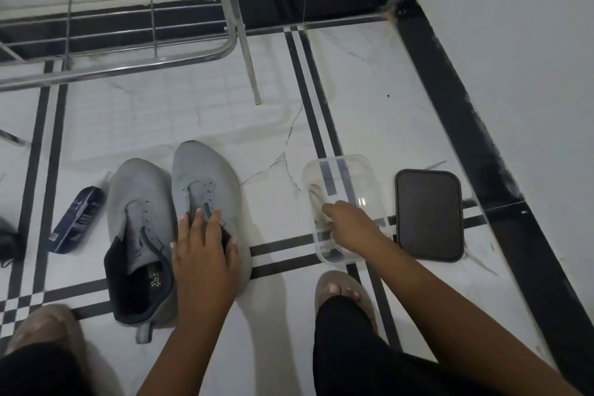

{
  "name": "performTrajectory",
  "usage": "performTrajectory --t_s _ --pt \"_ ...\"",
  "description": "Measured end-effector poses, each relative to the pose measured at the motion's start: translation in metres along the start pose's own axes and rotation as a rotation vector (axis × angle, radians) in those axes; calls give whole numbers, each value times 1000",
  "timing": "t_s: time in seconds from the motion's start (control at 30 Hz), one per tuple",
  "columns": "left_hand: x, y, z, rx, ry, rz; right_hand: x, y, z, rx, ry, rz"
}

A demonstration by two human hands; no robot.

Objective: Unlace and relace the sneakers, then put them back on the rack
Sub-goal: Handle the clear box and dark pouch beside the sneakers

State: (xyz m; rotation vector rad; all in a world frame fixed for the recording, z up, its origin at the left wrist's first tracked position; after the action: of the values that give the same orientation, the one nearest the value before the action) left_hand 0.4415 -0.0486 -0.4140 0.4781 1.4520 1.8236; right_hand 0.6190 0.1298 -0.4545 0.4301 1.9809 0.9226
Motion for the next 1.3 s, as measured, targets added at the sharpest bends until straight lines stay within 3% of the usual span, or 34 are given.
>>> performTrajectory --t_s 0.1,0.17,0.3,0.4,0.5,0.57,0.7,0.77,0.83,0.87,0.93,1.0,1.07,1.17,1.3 --pt "1 0 0 -34 4 8 -12 31 -12 285 -91 74" --pt "2 1 -4 -41 -7 29 -30 64 -36 446 -26 72" --pt "1 3 -7 -62 1 6 -63 94 -92 657 174 -365" --pt "2 5 -7 -80 6 -9 -44 61 -113 458 123 -516" --pt "1 7 -9 -91 7 -21 -13 17 -121 193 -8 -250" --pt "2 9 -9 -92 2 -18 -7 2 -122 218 -11 -81" --pt "4 8 -8 -90 5 1 -20 20 -116 388 77 -90" --pt "3 6 0 -130 20 47 -31 48 -96 668 41 44" --pt "0 7 10 -183 0 101 -40 69 -59 908 -85 280" --pt "-3 7 21 -215 -40 100 -44 75 -32 872 -172 423" --pt "-10 3 43 -293 -131 35 -49 75 27 564 -391 607" --pt "-15 -5 64 -336 -218 -47 -50 60 76 330 -670 520" --pt "-19 -15 81 -329 -309 -102 -53 41 107 272 -890 332" --pt "-21 -25 100 -326 -361 -158 -56 27 124 293 -928 319" --pt "-21 -30 107 -301 -359 -180 -56 35 120 371 -831 562"
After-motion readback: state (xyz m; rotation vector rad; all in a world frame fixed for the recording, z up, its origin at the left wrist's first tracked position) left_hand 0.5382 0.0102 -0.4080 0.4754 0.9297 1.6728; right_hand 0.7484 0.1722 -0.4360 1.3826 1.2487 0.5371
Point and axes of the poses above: each hand's wrist, its own x-axis towards the middle knuckle, its own y-axis out of the back of the hand, z = x × y, the point moved 1 cm from there along x, towards the middle knuckle, and after that the axes turned 3 degrees about x, right-handed, at the moved point
